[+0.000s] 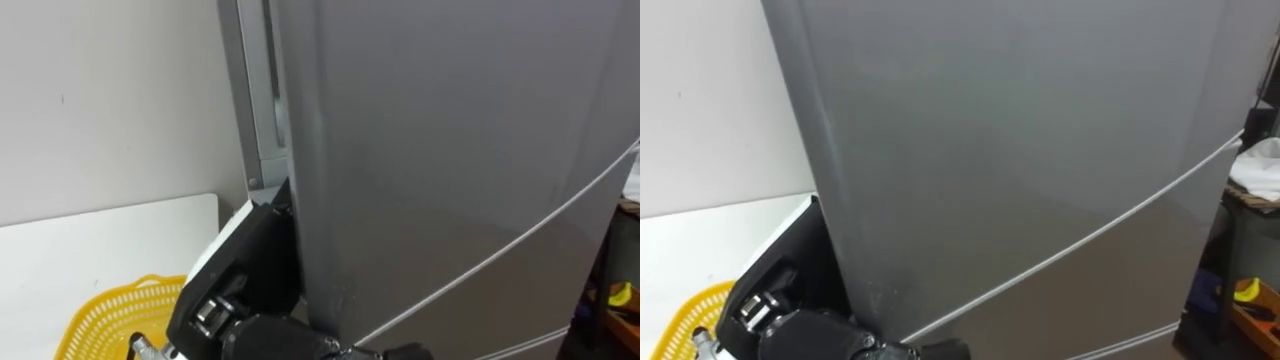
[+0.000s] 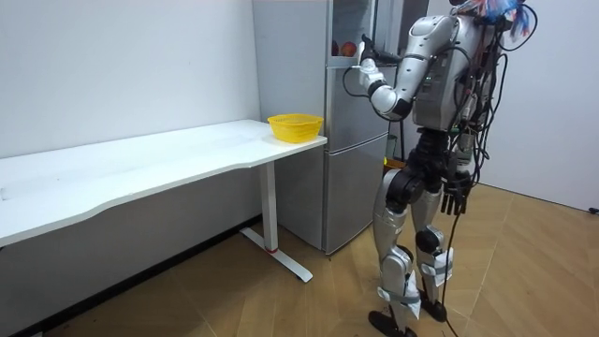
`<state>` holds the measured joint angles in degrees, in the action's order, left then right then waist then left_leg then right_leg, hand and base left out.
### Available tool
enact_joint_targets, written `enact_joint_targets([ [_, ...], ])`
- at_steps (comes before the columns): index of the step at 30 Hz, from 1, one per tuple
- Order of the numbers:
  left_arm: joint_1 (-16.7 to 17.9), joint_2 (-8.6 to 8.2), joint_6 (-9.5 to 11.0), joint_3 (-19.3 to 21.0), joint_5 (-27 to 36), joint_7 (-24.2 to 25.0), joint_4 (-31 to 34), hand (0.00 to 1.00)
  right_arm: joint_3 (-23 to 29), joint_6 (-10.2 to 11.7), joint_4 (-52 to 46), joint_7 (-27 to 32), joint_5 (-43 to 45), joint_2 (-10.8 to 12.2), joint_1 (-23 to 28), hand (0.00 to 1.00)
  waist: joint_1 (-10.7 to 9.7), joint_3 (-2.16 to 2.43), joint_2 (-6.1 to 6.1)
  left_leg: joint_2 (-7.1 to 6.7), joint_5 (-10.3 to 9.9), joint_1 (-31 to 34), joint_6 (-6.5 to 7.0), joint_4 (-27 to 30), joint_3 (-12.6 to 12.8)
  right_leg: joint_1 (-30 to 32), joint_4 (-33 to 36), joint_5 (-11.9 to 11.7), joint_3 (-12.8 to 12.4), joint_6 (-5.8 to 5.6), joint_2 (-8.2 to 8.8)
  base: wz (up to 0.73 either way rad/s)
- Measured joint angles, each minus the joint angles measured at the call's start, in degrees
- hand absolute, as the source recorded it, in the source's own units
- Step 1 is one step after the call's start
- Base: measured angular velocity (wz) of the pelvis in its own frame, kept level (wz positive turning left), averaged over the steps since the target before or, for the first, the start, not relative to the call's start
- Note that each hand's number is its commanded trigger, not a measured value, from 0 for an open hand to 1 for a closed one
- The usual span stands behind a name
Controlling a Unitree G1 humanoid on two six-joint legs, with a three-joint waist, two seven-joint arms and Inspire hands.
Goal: Retrieve from the upper fridge
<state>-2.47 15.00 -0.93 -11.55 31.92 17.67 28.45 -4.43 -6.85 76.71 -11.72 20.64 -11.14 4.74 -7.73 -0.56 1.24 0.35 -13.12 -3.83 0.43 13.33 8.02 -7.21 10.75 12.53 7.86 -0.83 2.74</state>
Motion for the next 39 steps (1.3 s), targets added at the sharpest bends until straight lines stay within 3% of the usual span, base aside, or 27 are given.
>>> enact_joint_targets([
  [8,0.0,0.0,0.01,-0.43,0.02,0.99,-0.33,0.0,0.01,0.59,0.13,-0.21,-0.35,-0.04,-0.07,0.0,-0.05,-0.12,0.38,0.4,-0.04,-0.91,0.31,-0.64,1.92,0.28,-0.01,-0.69,-1.71,-0.1,-0.3,-0.09],
  [19,-0.55,0.11,1.01,-2.48,1.3,5.14,-0.22,0.0,0.1,1.22,-0.05,0.37,-0.54,-0.42,-0.21,0.0,-1.44,0.16,1.01,0.97,-0.3,-0.71,0.77,-0.66,3.81,1.32,-0.01,-1.49,-3.85,-0.45,-0.51,-0.09],
  [26,-3.41,0.11,0.94,-5.36,2.26,7.92,-0.48,0.0,0.08,1.25,-0.06,0.72,-1.16,-0.56,-0.19,0.0,-3.83,-0.07,0.69,1.01,-0.36,-0.34,0.9,-0.67,4.66,1.85,0.0,-1.69,-4.77,-0.5,-0.54,-0.07],
  [39,-8.67,-1.33,0.69,-9.31,2.21,10.03,-1.81,0.0,0.21,1.21,-0.5,0.23,-2.41,-1.49,-0.36,0.0,-6.63,0.08,0.94,1.11,-0.33,-0.88,0.82,-1.6,7.69,3.31,0.04,-1.94,-7.79,-0.39,-1.15,-0.13],
])
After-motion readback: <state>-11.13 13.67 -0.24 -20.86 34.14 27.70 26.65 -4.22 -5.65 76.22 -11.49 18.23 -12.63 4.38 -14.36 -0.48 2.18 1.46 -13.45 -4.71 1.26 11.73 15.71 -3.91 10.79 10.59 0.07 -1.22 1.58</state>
